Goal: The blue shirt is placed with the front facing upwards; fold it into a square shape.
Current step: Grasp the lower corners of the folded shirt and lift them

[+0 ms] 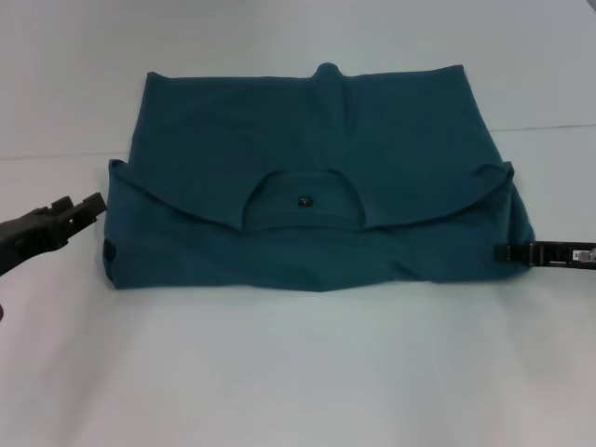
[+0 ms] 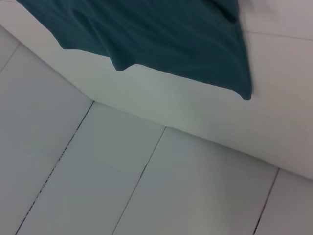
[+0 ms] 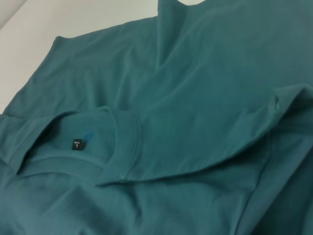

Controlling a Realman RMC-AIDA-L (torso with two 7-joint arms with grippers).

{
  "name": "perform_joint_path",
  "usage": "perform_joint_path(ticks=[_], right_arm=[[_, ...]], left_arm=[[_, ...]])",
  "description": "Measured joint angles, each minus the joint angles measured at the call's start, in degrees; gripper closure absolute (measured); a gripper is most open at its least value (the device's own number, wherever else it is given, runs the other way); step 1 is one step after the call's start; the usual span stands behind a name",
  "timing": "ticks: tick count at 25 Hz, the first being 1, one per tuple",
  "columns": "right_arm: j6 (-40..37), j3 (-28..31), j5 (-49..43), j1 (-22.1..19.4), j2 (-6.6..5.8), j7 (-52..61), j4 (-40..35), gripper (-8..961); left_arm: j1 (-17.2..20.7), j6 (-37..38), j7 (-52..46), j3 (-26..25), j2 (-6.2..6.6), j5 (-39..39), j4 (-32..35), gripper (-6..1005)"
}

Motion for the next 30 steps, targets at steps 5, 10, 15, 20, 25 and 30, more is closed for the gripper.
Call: perform_joint_path(ticks=[5, 10, 15, 20, 25, 30], right_arm=[[-0.29, 0.23, 0.02, -0.05, -0.12, -0.14, -0.01, 779], [-1.60, 0.24, 0.21, -0.06, -0.39, -0.23, -0.10, 898], [-2.81, 0.31, 0.70, -0.08, -0.50, -0.29, -0.11, 921], [-3.26, 0.50, 1.57, -0.35, -0.49, -0.34, -0.11, 921], [-3.34, 0.50, 1.99, -0.40, -0.47, -0.36, -0.10, 921], [-3.30, 0.49, 2.05, -0.40, -0.47, -0.36, -0.10, 921]], left_arm=[[0.08, -0.92, 0.00, 0.56, -0.06, 0.00, -0.31, 413], [0.42, -4.29, 0.00, 2.95, -0.43, 0.47, -0.40, 414], [0.16, -7.99, 0.28, 5.76, -0.63, 2.95, -1.25, 414], [-0.04, -9.60, 1.40, 6.70, -0.67, 4.42, -1.90, 414], [-0.06, -10.62, 2.35, 6.78, -0.68, 5.94, -2.41, 415], [-0.41, -12.25, 3.78, 7.04, -0.73, 5.96, -4.17, 415]])
